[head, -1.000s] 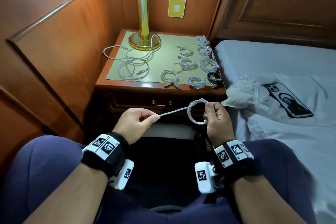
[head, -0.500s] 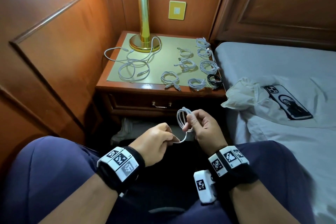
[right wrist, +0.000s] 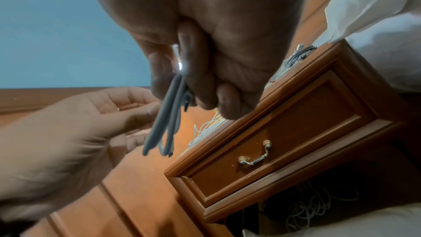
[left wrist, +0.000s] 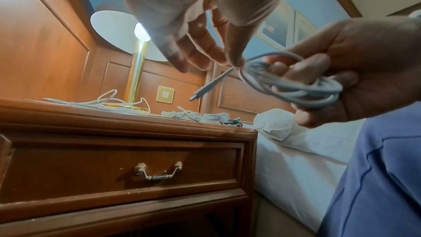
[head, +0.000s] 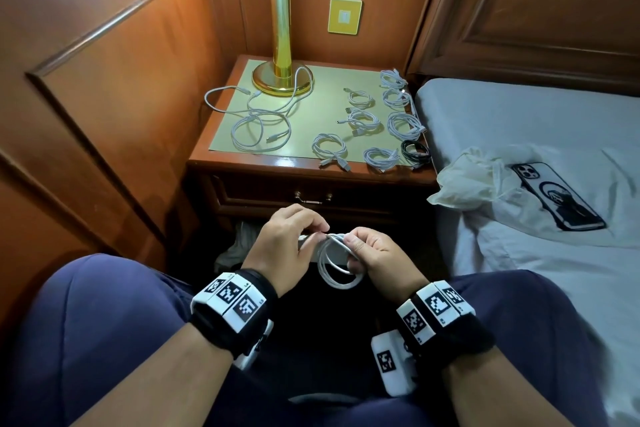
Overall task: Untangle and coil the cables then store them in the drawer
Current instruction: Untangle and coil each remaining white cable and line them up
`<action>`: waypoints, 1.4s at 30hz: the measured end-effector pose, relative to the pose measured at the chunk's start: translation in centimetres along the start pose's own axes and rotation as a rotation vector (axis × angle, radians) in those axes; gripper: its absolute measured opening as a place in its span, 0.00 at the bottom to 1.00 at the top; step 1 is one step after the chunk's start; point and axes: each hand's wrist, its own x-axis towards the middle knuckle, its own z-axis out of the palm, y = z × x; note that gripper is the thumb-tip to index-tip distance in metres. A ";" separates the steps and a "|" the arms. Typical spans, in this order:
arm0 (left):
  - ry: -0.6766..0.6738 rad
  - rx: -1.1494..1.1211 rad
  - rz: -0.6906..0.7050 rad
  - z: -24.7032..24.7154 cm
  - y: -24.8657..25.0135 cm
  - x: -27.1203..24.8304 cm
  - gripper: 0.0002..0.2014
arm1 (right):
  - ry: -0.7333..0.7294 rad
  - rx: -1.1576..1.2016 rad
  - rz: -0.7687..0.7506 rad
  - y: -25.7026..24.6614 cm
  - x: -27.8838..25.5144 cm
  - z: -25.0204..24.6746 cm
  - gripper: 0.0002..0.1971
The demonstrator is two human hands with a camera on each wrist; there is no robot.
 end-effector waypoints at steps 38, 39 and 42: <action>-0.178 -1.331 -0.745 1.8 1.6 -0.5 0.08 | 0.154 -0.139 -0.206 0.0 0.1 0.9 0.27; -0.181 -1.381 -0.764 1.6 1.7 -0.4 0.10 | 0.161 -0.154 -0.200 0.1 0.3 0.9 0.27; -0.156 -1.330 -0.773 1.1 2.1 -0.1 0.19 | 0.172 -0.156 -0.183 0.3 0.7 1.0 0.29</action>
